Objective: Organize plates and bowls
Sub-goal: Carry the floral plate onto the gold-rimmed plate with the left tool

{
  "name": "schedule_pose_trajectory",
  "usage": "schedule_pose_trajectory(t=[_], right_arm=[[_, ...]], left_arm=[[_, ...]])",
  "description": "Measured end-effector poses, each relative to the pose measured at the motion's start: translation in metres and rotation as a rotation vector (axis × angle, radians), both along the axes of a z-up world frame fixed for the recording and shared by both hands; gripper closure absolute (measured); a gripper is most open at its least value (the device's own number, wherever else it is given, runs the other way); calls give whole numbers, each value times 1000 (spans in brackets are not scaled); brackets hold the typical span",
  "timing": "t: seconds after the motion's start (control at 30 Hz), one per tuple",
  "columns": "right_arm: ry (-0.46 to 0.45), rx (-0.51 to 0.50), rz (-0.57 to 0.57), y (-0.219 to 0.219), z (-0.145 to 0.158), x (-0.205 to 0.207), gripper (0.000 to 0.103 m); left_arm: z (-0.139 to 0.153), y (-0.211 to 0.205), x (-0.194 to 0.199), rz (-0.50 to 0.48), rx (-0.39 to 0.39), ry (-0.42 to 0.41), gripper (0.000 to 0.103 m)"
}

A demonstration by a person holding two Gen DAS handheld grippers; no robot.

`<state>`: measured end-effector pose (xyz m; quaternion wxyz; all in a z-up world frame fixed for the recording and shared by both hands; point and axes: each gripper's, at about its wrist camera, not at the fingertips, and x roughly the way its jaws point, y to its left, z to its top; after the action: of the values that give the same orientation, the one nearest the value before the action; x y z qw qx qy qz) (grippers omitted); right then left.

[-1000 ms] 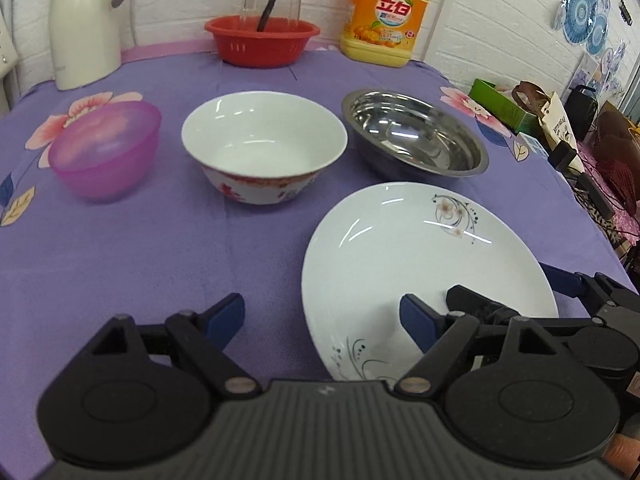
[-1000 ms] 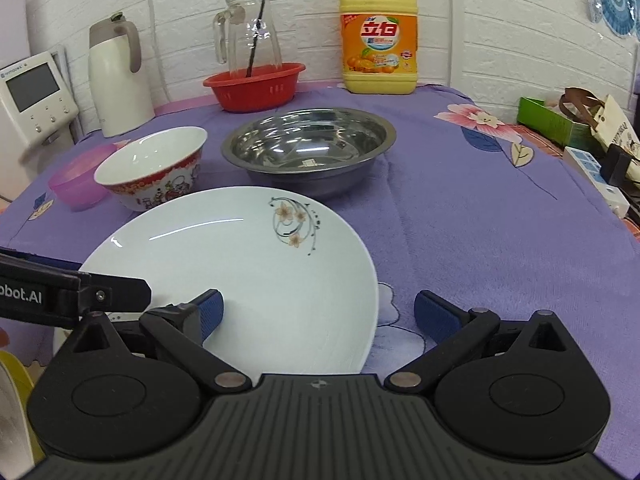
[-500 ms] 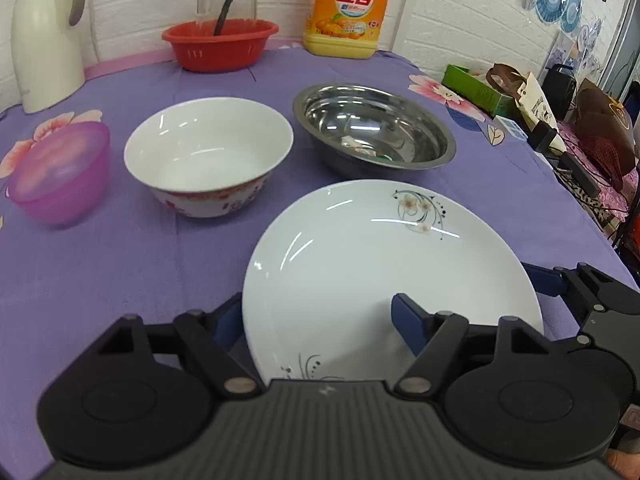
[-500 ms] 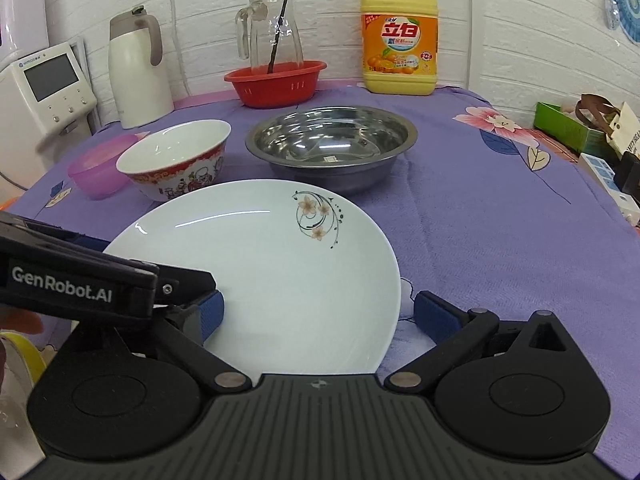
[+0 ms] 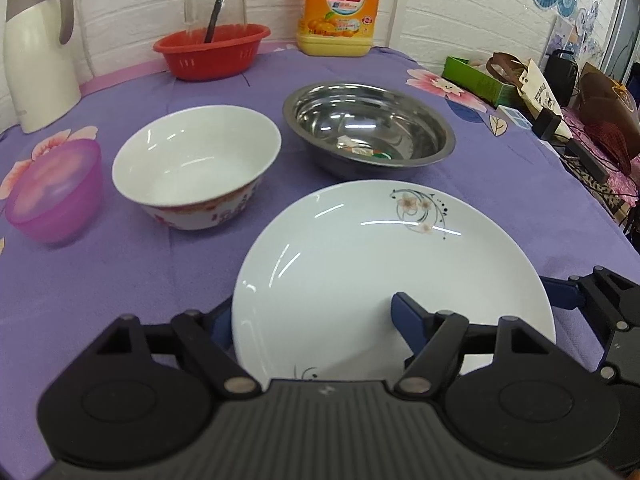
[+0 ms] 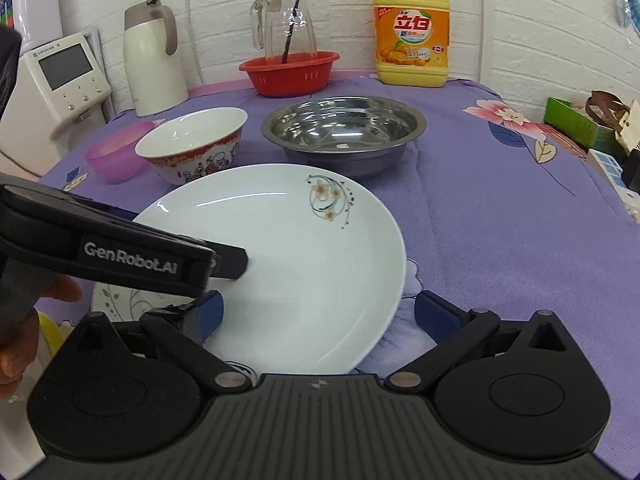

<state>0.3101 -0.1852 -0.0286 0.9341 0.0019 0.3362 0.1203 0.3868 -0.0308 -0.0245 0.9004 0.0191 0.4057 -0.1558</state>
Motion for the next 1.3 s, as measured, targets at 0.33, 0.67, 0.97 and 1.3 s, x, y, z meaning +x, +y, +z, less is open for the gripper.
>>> schedule_pose_trajectory(t=[0.33, 0.67, 0.97, 1.3], right_arm=[[9, 7, -30, 11, 3, -2, 0], [-67, 23, -55, 13, 37, -39, 0], [-112, 28, 3, 42, 59, -91, 0], [-80, 35, 120, 94, 47, -147, 0]], left_arm=[[5, -4, -3, 16, -24, -15, 35], [44, 7, -47, 4, -68, -97, 35], [71, 46, -121, 67, -77, -171, 35], [47, 103, -196, 211, -82, -148, 36]])
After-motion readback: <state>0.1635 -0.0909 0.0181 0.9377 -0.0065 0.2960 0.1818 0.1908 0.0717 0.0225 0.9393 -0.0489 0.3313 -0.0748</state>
